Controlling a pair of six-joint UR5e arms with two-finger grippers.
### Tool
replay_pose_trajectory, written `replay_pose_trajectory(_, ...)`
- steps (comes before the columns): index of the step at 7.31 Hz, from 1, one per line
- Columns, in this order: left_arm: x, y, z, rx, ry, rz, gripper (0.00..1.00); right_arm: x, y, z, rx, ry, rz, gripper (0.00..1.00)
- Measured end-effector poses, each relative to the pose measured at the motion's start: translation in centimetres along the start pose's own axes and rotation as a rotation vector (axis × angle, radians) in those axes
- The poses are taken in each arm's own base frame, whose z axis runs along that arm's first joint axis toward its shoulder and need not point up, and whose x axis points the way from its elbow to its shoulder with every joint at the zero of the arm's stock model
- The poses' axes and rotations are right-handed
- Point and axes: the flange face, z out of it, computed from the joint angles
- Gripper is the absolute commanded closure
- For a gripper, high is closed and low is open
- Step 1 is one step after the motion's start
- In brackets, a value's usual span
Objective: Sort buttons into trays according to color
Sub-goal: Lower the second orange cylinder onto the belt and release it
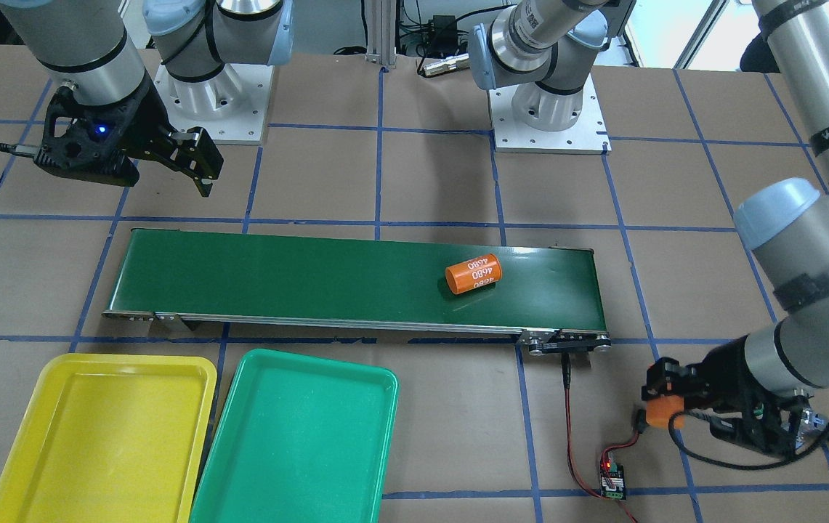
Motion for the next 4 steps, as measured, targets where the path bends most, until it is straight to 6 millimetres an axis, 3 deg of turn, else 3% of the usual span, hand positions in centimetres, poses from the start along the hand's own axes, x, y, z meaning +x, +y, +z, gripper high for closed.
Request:
replay_pose_trajectory(2,6.1,5.5,-1.4,-0.112,0.068,0.186,1.00,0.0,0.0,0.0,0.000,0.000,0.000,0.00)
replay_pose_trajectory(4,10.5,9.0,-1.4,-0.157,0.083,0.415,1.00,0.0,0.0,0.0,0.000,0.000,0.000,0.00)
